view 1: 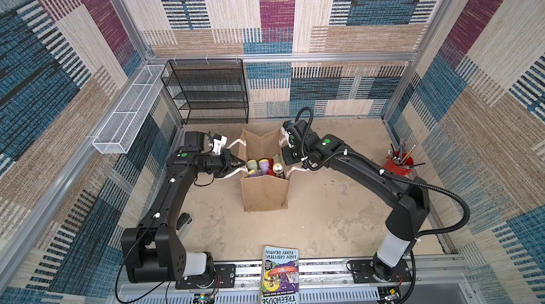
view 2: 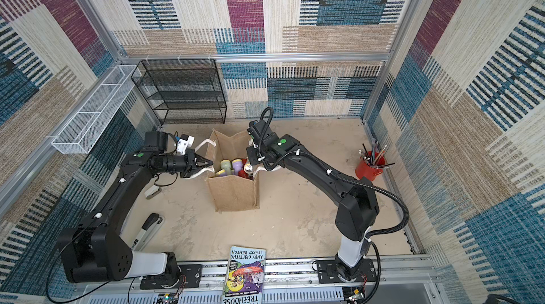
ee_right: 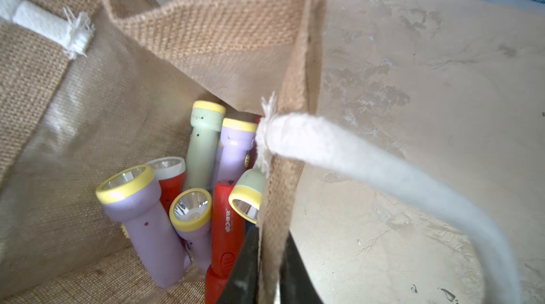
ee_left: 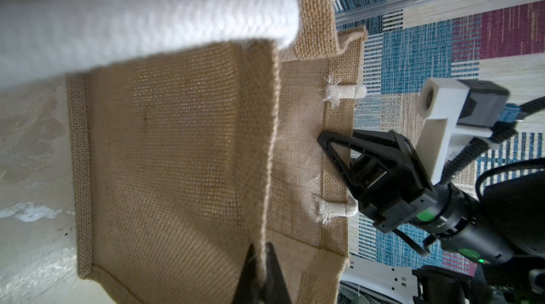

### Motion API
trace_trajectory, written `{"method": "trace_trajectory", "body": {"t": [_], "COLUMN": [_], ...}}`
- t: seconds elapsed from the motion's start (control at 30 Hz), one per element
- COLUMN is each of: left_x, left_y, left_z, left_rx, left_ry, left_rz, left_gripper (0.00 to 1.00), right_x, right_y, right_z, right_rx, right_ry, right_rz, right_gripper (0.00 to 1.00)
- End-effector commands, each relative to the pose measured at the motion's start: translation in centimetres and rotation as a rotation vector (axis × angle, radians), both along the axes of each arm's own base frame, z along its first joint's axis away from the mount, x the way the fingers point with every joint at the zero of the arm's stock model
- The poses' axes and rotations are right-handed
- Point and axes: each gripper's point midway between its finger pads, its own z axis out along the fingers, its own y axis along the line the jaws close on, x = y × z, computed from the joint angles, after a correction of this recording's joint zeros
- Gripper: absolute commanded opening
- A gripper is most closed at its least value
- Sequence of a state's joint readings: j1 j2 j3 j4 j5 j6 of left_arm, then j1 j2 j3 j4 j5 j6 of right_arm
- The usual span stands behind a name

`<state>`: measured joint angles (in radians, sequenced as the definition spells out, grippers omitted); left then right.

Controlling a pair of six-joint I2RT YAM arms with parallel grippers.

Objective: Put the flashlights into the tote bags
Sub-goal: Move the canvas bag to the center of the board.

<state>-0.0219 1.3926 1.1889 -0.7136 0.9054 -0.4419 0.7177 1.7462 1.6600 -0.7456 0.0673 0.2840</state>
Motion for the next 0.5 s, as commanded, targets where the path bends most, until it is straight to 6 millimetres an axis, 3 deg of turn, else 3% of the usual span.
{"method": "trace_trajectory", "body": {"t": [0.0,0.17,0.47], "left_x": [0.3,0.5,3.3], "left_y": [-1.9,-5.3,-9.2], "left_z": [-0.5,-0.8,-0.2], "left_rx": [0.034,0.06,0.04], "left_ry": [0.006,0.001,-0.021], "left_rz": [-0.035,-0.1,-0.145], "left_gripper": [0.0,0.0,0.0], "right_x": [1.4,2.2,1.9], "right_y": [-0.7,-3.3,-7.3], "right_z": [2.1,2.4,1.9], "right_rx": [0.071,0.066,0.059], "right_ry": [-0.06,-0.076,-0.086], "right_rz": [-0.023,-0.075,-0.138], "right_gripper": [0.13,0.12,0.11]}}
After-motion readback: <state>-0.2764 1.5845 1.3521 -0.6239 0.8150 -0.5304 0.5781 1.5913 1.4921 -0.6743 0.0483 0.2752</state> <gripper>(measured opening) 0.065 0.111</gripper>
